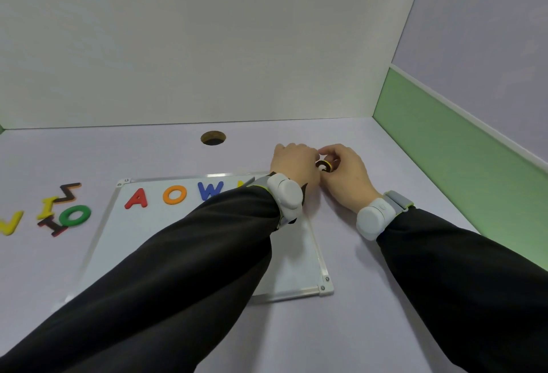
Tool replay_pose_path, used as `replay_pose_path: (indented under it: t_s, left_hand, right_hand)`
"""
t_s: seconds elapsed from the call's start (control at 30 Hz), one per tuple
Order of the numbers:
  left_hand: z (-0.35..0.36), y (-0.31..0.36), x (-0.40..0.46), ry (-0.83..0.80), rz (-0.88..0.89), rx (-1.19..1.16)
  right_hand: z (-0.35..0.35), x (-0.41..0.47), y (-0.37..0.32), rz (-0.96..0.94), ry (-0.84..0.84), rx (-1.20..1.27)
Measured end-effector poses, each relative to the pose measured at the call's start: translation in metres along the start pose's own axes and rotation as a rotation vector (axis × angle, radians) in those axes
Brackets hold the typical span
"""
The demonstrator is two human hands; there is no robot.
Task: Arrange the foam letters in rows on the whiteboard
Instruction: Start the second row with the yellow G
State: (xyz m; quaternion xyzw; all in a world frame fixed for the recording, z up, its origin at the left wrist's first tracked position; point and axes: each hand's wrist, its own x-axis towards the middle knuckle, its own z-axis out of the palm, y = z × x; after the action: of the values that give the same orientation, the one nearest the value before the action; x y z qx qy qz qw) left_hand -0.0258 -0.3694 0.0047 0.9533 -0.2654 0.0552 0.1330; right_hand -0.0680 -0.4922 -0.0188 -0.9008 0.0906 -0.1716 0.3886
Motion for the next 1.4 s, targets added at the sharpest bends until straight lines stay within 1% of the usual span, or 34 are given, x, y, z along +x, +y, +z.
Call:
replay_pose_path:
  t_s: [0.13, 0.27, 0.4, 0.53, 0.6, 0.7, 0.83, 1.03, 1.13, 1.3, 1.4]
  left_hand:
    - [-0.012, 0.005, -0.012, -0.013, -0.060, -0.292]
    - [-0.023, 0.005, -0.021, -0.021, -0.104, -0.459]
    - [-0.028, -0.003, -0.024, 0.038, -0.155, -0.552]
    - [-0.033, -0.017, -0.033, 0.047, -0.156, -0.597]
    - [-0.034, -0.022, -0.036, 0.062, -0.150, -0.614]
    - [-0.038, -0.029, -0.044, 0.079, -0.151, -0.689]
    - [-0.042, -0.038, -0.056, 0.072, -0.141, -0.700]
    - [-0.054, -0.057, -0.078, 0.068, -0.199, -0.714]
    - [-0.065, -0.070, -0.092, 0.053, -0.210, -0.695]
    - [-0.079, -0.092, -0.110, 0.024, -0.241, -0.631]
    - [-0.086, -0.106, -0.122, 0.018, -0.255, -0.629]
  right_hand:
    - [-0.002, -0.004, -0.006, 0.002, 0.020, 0.060]
    - [-0.006, -0.010, -0.016, -0.011, -0.001, 0.149]
    - [-0.011, -0.020, -0.028, -0.053, 0.000, 0.163]
    - [-0.014, -0.023, -0.031, -0.005, 0.088, 0.171]
    - [-0.015, -0.021, -0.033, 0.045, 0.071, 0.200]
    - [-0.016, -0.023, -0.042, 0.109, -0.008, 0.309]
    - [-0.012, -0.031, -0.056, 0.092, -0.087, 0.374]
    - [-0.005, -0.040, -0.075, 0.018, -0.155, 0.386]
    - [0.001, -0.043, -0.084, -0.028, -0.212, 0.366]
    - [0.016, -0.046, -0.098, -0.064, -0.243, 0.345]
    - [0.029, -0.050, -0.111, -0.090, -0.311, 0.317]
